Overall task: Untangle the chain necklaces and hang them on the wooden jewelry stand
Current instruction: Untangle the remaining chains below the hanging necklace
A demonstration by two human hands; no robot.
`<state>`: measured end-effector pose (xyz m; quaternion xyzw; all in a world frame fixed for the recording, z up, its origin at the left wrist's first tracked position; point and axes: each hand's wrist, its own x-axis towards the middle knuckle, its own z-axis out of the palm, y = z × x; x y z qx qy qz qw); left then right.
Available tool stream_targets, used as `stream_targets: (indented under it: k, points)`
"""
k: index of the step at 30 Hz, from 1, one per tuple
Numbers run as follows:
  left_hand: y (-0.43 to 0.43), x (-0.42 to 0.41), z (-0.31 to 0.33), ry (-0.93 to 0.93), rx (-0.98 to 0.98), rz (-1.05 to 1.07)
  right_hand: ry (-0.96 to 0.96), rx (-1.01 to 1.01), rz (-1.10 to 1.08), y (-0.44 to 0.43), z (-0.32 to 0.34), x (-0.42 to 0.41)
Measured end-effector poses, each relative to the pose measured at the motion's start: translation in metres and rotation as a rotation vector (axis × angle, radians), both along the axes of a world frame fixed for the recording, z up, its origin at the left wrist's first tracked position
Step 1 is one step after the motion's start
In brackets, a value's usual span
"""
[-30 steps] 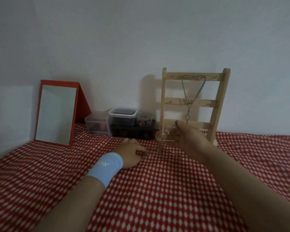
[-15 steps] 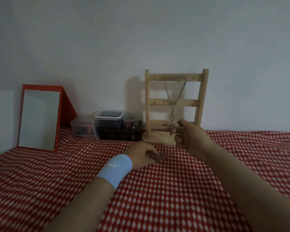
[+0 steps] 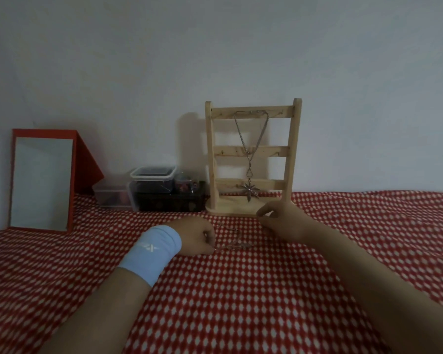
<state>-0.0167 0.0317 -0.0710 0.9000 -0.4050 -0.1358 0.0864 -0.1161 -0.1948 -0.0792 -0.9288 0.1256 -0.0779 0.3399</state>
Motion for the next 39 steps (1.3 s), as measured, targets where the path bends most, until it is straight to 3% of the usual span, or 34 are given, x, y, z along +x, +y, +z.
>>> stream_targets:
  k: [5,8,10,12,19,23,29,31,39]
  points:
    - [-0.021,-0.011,0.001,-0.062,-0.129,-0.026,0.12,-0.341,0.021,-0.003,-0.001,-0.003]
    - [-0.036,-0.016,-0.005,0.009,-0.197,-0.094,0.021,-0.533,0.062,0.002,-0.002,-0.004]
    - [-0.042,-0.016,-0.009,0.008,-0.181,-0.135,-0.029,-0.436,0.191,0.007,-0.003,-0.006]
    - [-0.044,-0.014,-0.013,-0.024,-0.21,-0.14,0.042,-0.368,0.279,0.014,-0.003,-0.007]
    - [-0.04,-0.008,-0.032,-0.094,-0.419,-0.149,0.014,-0.18,0.2,0.009,-0.013,-0.004]
    - [-0.042,-0.006,-0.032,0.058,-0.647,-0.09,-0.105,0.129,0.122,0.006,-0.017,-0.007]
    - [-0.048,-0.003,-0.034,0.264,-0.804,-0.013,-0.188,0.432,0.035,0.01,-0.016,-0.007]
    - [-0.047,-0.003,-0.039,0.322,-0.842,-0.007,-0.204,0.478,0.035,0.011,-0.015,-0.007]
    - [-0.043,-0.006,-0.047,0.11,-0.906,0.018,-0.167,0.458,0.009,0.015,-0.017,-0.004]
